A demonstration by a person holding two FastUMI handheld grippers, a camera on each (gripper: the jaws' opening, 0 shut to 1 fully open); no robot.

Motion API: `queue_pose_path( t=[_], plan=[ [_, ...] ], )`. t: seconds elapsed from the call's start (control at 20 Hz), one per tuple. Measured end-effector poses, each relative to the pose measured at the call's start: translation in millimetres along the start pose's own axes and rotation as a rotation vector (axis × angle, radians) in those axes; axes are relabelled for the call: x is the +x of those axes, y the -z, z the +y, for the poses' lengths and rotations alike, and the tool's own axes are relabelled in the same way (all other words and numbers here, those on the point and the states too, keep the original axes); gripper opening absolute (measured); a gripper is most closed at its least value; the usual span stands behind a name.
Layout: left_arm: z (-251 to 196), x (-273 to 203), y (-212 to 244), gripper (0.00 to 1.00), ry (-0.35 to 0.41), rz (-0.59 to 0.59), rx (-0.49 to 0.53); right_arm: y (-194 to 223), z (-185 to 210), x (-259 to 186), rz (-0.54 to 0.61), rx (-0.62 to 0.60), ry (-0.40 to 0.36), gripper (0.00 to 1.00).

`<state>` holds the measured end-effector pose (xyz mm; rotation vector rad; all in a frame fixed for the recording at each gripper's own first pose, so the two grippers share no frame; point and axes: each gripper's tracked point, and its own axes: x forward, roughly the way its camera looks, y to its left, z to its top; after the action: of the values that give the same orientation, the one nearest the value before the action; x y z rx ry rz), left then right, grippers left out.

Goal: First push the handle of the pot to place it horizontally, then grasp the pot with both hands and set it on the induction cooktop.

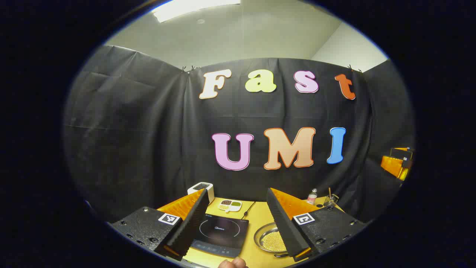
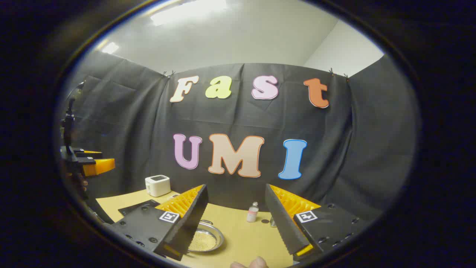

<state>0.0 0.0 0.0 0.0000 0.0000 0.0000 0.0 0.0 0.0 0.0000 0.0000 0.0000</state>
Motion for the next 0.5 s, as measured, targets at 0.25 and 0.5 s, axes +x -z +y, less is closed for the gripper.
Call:
queue_pose_path(
  t=[0.25,0.5],
  plan=[
    [-14,4,-1,0.92,0.020,0.007,-0.001,-5,-5,6,-0.011,0.076,0.023,0.97],
    [-13,22,8,0.92,0.105,0.030,-0.020,-5,4,6,0.020,0.124,0.085,0.97]
  ],
)
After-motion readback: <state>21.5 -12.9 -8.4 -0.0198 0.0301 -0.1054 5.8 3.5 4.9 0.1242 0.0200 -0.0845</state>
